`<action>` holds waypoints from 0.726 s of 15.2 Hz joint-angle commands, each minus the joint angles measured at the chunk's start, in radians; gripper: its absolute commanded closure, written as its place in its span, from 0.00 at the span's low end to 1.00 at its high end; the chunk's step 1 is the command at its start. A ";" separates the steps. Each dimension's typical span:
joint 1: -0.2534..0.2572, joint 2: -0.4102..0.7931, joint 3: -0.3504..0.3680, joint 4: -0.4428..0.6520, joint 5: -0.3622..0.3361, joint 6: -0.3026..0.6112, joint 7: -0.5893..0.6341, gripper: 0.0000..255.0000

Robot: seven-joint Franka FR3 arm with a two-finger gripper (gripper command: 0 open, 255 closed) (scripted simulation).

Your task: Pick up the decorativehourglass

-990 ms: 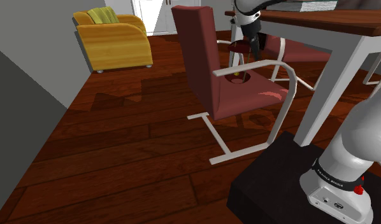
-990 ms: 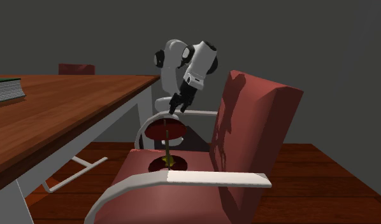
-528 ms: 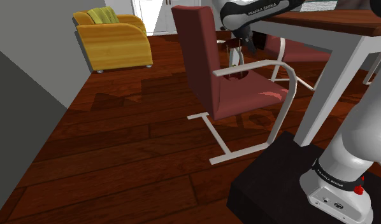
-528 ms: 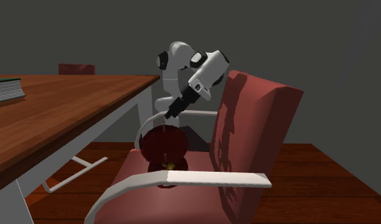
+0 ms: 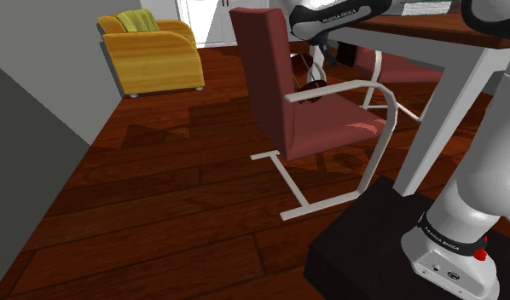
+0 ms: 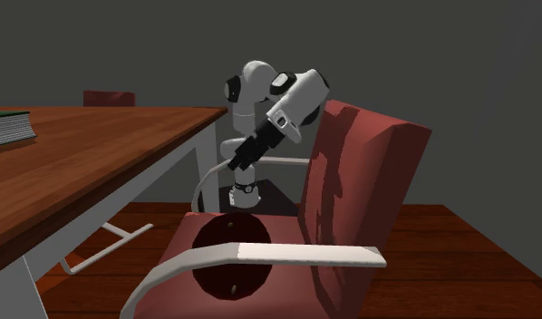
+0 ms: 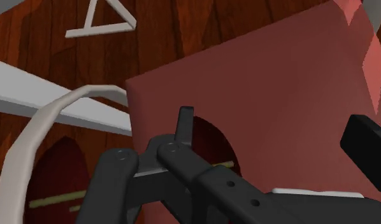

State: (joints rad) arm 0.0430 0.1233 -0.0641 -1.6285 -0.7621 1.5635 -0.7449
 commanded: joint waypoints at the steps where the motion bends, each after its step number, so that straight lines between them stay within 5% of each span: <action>1: -0.029 0.060 -0.020 0.079 0.124 0.026 0.138 0.00; 6: -0.131 0.170 -0.063 0.210 0.455 0.183 0.477 0.00; 11: -0.228 0.211 -0.097 0.179 0.769 0.478 0.770 0.00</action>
State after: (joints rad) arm -0.1162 0.3068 -0.1415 -1.4049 -0.0694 1.9669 -0.0317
